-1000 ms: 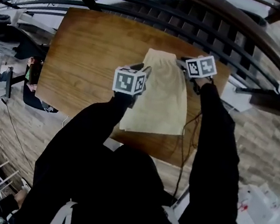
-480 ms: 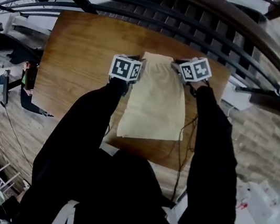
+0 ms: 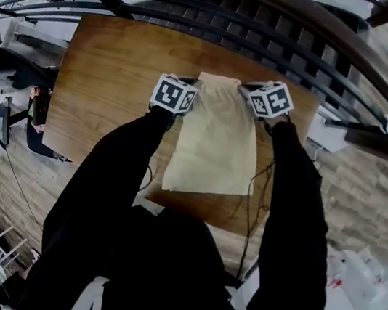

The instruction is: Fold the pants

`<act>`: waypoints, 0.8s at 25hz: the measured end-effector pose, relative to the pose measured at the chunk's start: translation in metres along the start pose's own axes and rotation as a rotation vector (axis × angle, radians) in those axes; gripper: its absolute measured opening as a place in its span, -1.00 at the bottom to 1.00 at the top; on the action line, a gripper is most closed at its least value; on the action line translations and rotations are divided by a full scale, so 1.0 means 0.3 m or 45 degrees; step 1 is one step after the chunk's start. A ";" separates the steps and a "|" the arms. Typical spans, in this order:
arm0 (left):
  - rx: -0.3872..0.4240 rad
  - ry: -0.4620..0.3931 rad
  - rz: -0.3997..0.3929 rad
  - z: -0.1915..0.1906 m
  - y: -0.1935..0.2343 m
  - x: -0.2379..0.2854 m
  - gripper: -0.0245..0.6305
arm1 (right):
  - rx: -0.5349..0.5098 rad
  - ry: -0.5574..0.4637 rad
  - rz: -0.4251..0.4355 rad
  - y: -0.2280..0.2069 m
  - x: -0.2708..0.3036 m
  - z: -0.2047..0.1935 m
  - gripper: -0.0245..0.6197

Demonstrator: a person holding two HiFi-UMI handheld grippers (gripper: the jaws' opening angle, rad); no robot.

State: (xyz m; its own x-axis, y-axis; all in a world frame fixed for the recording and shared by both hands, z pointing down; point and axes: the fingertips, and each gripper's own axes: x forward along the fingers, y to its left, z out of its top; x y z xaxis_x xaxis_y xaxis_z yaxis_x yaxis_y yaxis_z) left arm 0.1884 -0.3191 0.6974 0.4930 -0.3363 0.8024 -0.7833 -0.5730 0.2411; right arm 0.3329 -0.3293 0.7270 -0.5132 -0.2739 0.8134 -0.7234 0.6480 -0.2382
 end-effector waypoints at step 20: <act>0.275 -0.188 -0.039 -0.061 -0.124 -0.285 -0.90 | -0.117 -0.117 0.044 0.268 -0.180 0.037 -0.92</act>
State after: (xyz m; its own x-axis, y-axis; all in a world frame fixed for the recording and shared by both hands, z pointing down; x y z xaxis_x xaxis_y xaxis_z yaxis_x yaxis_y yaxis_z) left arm 0.1685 -0.2553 0.6298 0.5778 -0.4126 0.7042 -0.6759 -0.7255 0.1294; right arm 0.2974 -0.2703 0.6580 -0.5803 -0.3117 0.7524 -0.6612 0.7196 -0.2119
